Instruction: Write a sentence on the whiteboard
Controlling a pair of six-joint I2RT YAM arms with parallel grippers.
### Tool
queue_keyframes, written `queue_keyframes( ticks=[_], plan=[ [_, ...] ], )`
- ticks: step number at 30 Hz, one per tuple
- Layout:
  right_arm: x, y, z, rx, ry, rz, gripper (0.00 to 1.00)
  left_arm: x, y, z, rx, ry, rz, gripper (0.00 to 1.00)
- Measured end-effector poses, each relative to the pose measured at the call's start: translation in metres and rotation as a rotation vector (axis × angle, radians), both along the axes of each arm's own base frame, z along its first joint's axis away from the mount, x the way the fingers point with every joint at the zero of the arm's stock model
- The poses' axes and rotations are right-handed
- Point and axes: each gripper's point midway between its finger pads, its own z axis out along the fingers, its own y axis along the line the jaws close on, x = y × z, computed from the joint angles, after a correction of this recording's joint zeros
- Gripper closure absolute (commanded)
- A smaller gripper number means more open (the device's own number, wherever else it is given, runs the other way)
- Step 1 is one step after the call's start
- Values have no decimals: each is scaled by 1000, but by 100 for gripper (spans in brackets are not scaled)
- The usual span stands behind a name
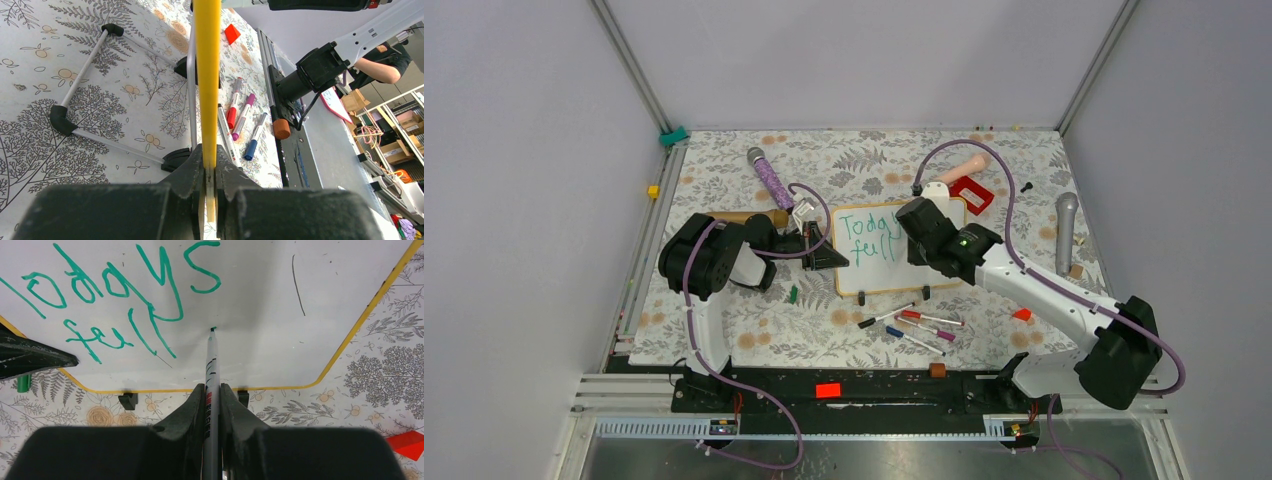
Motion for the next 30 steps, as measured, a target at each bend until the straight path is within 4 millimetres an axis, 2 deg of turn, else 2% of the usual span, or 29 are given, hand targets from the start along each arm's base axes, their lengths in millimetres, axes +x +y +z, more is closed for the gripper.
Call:
queue_keyframes(
  ticks=[9,20,30],
  plan=[
    [-3,4,-2,14,18,15,100,0,0,0,0,-1,0,100],
    [-5,-10,-8,-46,37,-17,100,0,0,0,0,0,0,100],
    [-1,-11,-5,-55,39,-23,100,0,0,0,0,0,1,100]
  ],
)
